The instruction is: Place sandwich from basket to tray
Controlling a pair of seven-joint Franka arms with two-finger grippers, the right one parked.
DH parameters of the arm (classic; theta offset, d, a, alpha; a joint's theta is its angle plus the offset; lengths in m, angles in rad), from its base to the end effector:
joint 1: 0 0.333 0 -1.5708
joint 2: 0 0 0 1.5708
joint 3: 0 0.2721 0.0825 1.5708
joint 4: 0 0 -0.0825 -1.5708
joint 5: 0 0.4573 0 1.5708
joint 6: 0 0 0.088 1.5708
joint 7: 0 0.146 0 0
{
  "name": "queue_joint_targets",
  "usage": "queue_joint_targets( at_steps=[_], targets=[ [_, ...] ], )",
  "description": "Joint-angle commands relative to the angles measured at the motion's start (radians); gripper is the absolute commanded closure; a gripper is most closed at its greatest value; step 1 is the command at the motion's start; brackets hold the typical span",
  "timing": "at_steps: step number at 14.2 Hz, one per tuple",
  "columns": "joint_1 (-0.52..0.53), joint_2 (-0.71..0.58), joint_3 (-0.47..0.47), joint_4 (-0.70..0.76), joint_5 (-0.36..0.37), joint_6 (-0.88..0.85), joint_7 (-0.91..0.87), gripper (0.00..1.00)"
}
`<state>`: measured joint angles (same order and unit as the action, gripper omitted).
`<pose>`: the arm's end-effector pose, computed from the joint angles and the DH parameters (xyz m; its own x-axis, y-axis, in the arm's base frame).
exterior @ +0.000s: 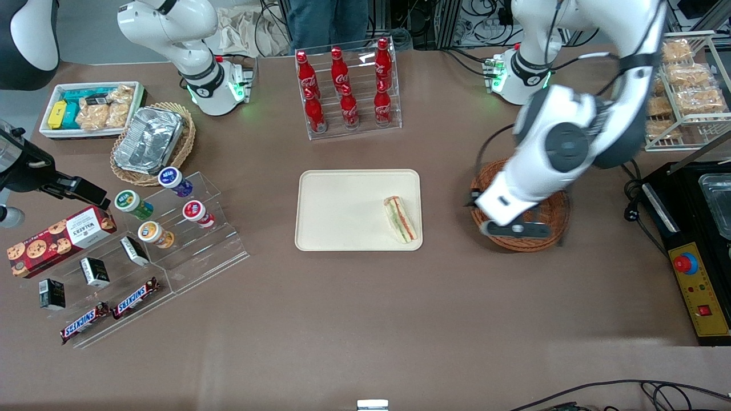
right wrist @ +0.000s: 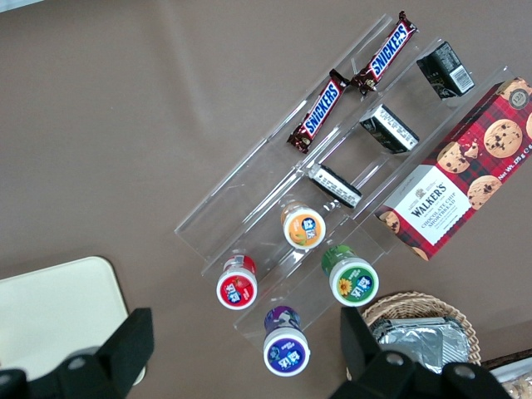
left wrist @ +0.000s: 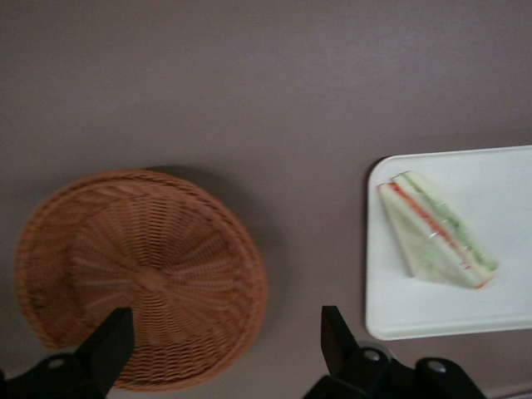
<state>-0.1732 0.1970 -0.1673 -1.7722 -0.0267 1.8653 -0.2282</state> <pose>0.6218 -0.2214 0.3299 0.9884 -0.1027 -0.1117 -0.0997 -0.9945 0.0328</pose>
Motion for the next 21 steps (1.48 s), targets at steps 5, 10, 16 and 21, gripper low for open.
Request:
queue_joint_targets(
  at_steps=[5, 10, 16, 21],
  targets=[
    [0.251, -0.137, -0.012, -0.016, 0.008, -0.080, 0.254, 0.00],
    [0.250, -0.165, -0.014, -0.015, 0.155, -0.083, 0.242, 0.00],
    [0.053, -0.260, 0.139, -0.038, 0.130, -0.129, 0.132, 0.00],
    [0.001, -0.246, 0.227, 0.003, 0.048, -0.126, 0.136, 0.00]
  ],
)
